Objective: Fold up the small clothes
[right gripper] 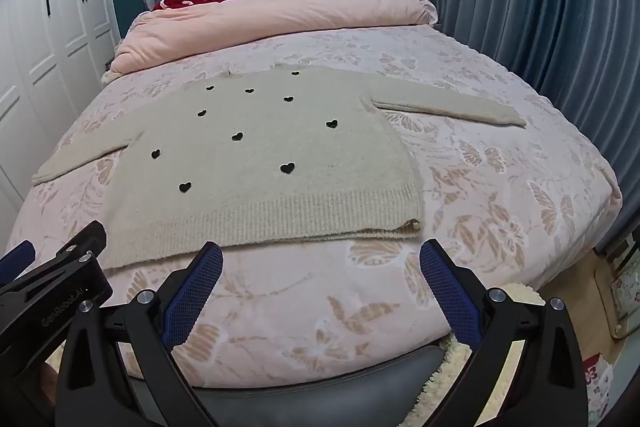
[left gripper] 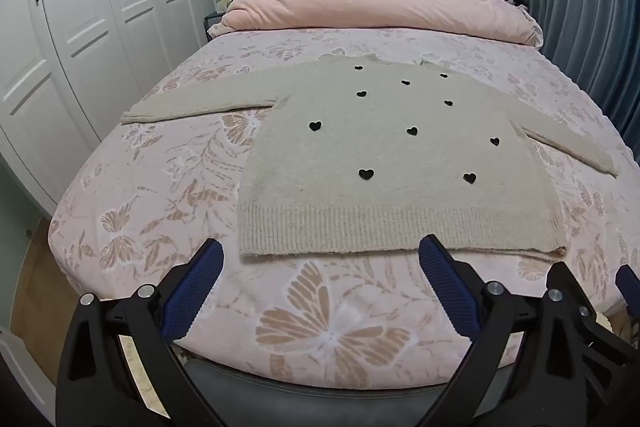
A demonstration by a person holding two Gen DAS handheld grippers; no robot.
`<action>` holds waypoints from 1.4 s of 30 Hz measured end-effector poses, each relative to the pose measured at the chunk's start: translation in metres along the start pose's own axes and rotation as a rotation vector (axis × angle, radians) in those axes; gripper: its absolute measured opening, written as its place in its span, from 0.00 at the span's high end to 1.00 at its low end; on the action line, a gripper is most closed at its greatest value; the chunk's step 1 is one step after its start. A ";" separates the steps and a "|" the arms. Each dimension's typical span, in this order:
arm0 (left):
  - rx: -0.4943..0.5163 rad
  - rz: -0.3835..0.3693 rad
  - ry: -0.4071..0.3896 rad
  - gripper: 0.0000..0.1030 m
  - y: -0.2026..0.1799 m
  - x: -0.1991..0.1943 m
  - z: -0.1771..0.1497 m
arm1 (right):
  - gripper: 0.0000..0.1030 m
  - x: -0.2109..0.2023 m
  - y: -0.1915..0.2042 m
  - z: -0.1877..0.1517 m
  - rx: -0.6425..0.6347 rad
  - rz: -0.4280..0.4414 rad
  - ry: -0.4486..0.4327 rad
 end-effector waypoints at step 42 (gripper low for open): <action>0.002 0.015 -0.020 0.07 0.005 -0.015 0.001 | 0.05 -0.011 0.002 0.000 -0.010 -0.039 -0.027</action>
Point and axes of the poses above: each gripper's, at about its wrist camera, not at the fingertips, and x roughly the way its jaws point, y to its left, z to its top, the point moved 2 cm from there along x, roughly the way its jaws point, and after that the axes turned 1 degree about y, right-handed, at the moved point
